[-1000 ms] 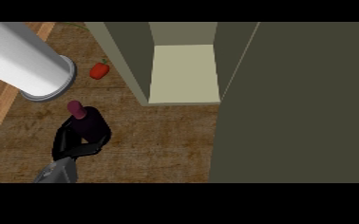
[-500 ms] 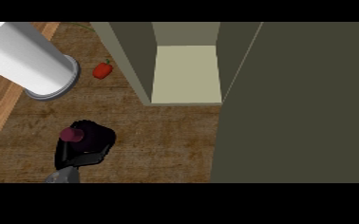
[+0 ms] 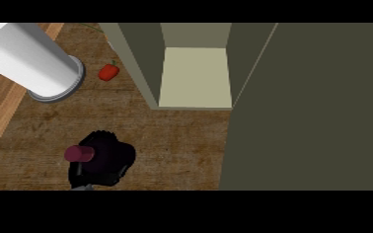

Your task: Pick up the wine, place it into the cabinet and close the cabinet

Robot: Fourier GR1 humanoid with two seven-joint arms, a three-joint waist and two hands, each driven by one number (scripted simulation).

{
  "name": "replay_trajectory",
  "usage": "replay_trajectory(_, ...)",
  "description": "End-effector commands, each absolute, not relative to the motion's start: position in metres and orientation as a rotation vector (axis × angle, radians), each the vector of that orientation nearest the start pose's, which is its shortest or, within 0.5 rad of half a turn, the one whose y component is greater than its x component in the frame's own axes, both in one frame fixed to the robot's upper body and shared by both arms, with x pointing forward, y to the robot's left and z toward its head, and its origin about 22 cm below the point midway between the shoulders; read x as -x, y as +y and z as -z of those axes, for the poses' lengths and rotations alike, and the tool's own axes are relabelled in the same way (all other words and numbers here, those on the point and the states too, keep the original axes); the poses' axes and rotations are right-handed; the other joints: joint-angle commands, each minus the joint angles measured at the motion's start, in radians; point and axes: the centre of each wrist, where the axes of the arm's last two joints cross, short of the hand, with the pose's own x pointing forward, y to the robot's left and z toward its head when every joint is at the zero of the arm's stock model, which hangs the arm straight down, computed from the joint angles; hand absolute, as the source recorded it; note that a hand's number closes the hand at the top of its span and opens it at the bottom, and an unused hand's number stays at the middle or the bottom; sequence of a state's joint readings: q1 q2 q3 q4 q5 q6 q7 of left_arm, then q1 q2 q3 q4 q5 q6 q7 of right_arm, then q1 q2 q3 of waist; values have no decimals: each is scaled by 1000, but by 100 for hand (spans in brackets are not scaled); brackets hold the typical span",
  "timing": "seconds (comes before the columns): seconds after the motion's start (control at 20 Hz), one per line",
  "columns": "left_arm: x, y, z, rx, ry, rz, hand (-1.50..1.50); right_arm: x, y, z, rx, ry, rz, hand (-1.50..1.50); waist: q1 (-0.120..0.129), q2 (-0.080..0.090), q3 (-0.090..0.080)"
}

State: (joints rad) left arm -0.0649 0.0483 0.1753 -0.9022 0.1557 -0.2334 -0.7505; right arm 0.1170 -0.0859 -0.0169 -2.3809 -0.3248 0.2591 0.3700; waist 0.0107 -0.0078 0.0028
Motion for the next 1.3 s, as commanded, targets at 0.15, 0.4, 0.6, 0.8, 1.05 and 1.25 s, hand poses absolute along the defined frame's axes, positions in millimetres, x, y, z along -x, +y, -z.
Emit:
replay_trajectory(0.15, -209, 245, 69, 181, -1750, -221, 150, -141, -242, -179, -341, -1954, -237, -150, -3, 2, -1)
replay_trajectory(0.4, -200, 214, 26, 155, -1776, -219, 150, -146, -253, -171, -329, -1955, -226, -150, -8, 4, -1)
replay_trajectory(0.6, -192, 193, 13, 180, -1771, -206, 150, -131, -251, -183, -316, -1953, -249, -150, -13, 5, -2)
replay_trajectory(0.8, -220, 179, 7, 159, -1797, -175, 150, -135, -248, -171, -327, -1951, -248, -150, -16, 7, -3)
replay_trajectory(1.05, -234, 152, -23, 183, -1763, -160, 150, -139, -241, -173, -303, -1965, -217, -150, -15, 7, -3)
replay_trajectory(1.25, -247, 140, -42, 204, -1759, -165, 150, -140, -259, -181, -298, -1968, -241, -150, -17, 7, -3)
